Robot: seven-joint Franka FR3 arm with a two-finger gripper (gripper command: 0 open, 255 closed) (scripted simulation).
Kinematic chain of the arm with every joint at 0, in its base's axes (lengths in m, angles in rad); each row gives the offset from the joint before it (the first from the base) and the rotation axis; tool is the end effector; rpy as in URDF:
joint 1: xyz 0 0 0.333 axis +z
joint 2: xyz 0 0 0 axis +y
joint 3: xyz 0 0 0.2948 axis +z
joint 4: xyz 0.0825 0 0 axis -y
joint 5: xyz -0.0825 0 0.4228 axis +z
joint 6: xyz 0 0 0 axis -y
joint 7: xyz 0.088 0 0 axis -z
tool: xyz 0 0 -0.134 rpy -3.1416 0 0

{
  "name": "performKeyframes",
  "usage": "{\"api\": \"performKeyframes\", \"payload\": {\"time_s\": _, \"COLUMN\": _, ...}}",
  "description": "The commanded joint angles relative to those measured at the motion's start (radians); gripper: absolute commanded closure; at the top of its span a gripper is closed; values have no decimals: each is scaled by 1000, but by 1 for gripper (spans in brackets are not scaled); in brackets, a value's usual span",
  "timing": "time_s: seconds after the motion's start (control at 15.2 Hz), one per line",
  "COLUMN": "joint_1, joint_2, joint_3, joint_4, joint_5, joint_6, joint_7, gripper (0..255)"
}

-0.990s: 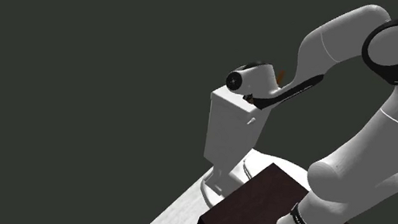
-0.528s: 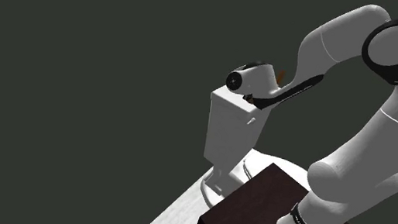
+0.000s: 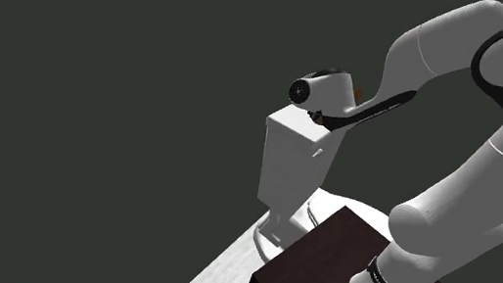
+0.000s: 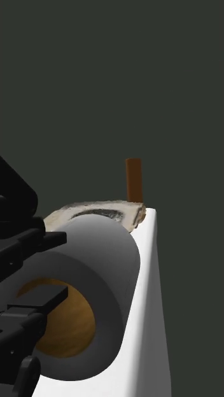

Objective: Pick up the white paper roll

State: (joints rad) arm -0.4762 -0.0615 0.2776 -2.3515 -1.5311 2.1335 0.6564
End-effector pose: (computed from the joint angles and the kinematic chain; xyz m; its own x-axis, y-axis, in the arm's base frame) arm 0.5207 -0.1730 0.3176 0.9776 0.2092 0.0211 0.0568 -0.3594 0.9314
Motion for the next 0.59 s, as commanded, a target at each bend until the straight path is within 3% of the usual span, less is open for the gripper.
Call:
{"api": "performKeyframes", "payload": {"time_s": 0.0, "joint_1": -1, "joint_2": -20, "joint_3": -2, "joint_4": 7, "joint_5": 18, "joint_6": 5, "joint_7": -31, "gripper": 255}}
{"api": "performKeyframes", "payload": {"time_s": 0.53, "joint_1": 0, "joint_2": -72, "joint_3": -8, "joint_4": 25, "joint_5": 69, "joint_6": 12, "joint_7": -113, "gripper": 255}}
